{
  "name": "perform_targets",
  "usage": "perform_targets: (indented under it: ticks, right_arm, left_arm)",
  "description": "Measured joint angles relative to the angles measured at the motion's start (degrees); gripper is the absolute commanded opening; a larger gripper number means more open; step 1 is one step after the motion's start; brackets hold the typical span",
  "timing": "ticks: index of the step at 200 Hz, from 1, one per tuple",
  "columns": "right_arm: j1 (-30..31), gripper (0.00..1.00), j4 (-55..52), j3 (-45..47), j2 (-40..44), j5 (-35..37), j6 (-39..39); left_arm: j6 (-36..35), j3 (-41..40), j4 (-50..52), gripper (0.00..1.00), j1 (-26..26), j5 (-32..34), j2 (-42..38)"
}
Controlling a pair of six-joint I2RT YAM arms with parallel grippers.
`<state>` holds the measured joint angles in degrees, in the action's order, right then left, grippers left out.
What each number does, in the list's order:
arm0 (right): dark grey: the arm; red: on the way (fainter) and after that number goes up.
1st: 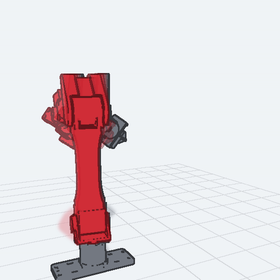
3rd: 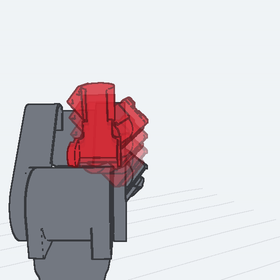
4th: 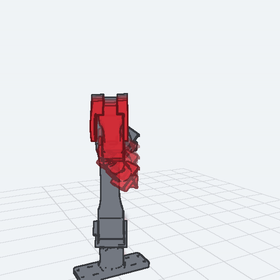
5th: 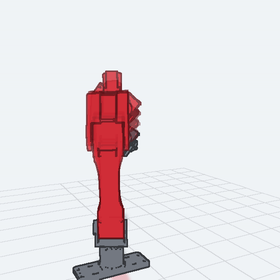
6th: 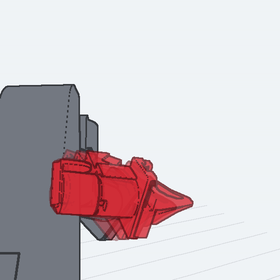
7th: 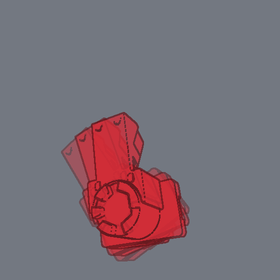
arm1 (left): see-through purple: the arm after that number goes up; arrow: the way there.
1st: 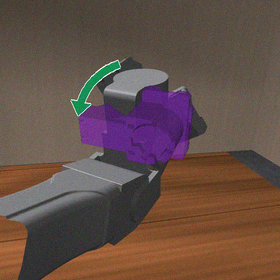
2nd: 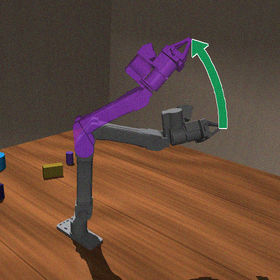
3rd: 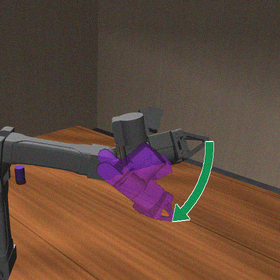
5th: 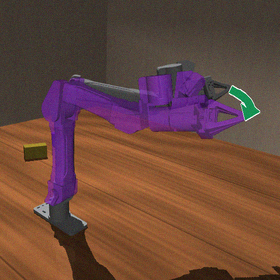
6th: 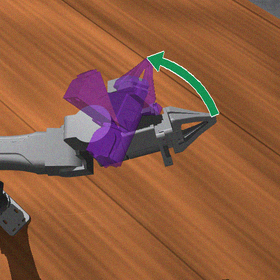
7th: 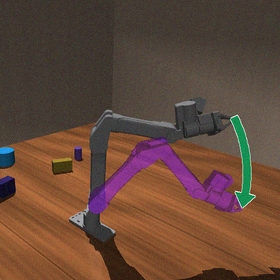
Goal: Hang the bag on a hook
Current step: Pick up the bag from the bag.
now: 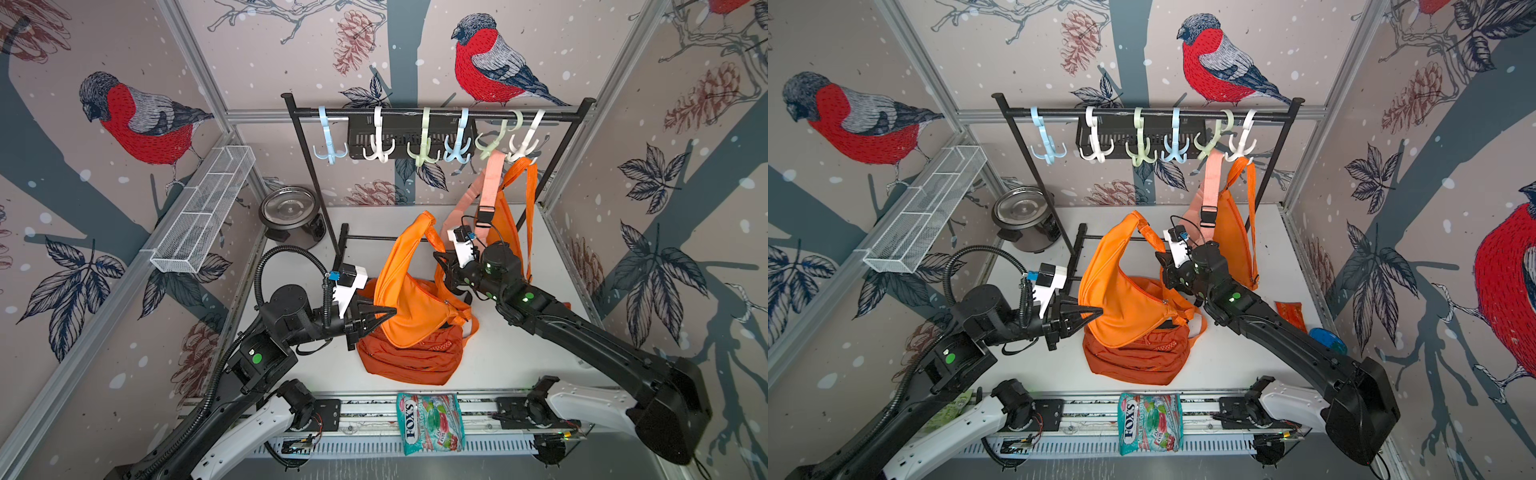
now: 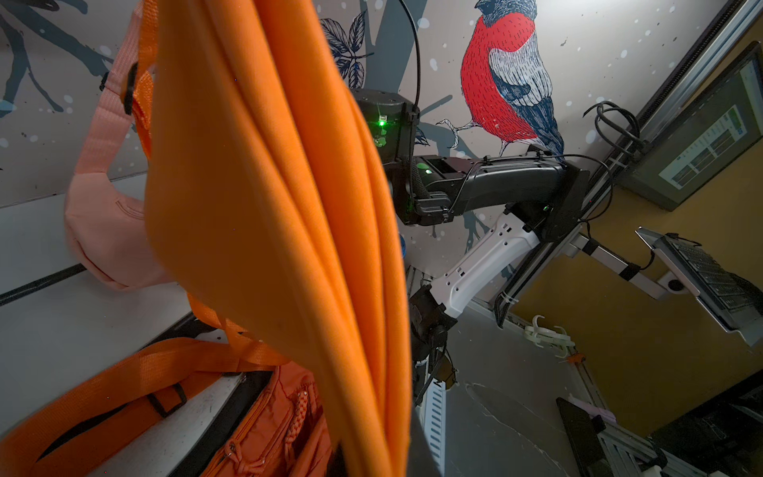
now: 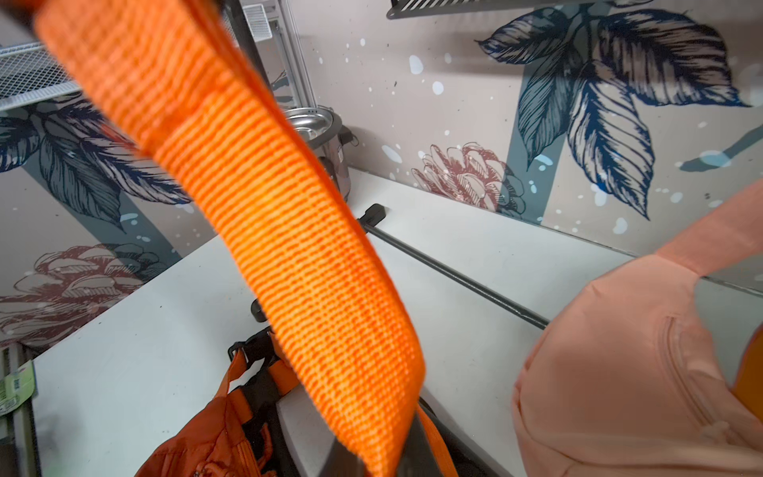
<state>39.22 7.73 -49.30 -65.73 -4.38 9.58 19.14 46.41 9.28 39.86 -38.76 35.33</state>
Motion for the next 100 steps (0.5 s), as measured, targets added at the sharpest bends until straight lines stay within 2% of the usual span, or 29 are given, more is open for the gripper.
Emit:
perform_targets:
  ticks: [66,100]
  right_arm:
    - [-2.73,0.04,-0.57,-0.22,5.35,5.25,0.59]
    - [-6.21,0.04,-2.82,-3.58,7.23,7.1,-0.15]
  left_arm:
    - [0.44,-3.17,-0.83,0.0,0.0,2.14,-2.27]
    - [0.59,-4.96,-1.51,0.0,-0.02,4.5,-2.43]
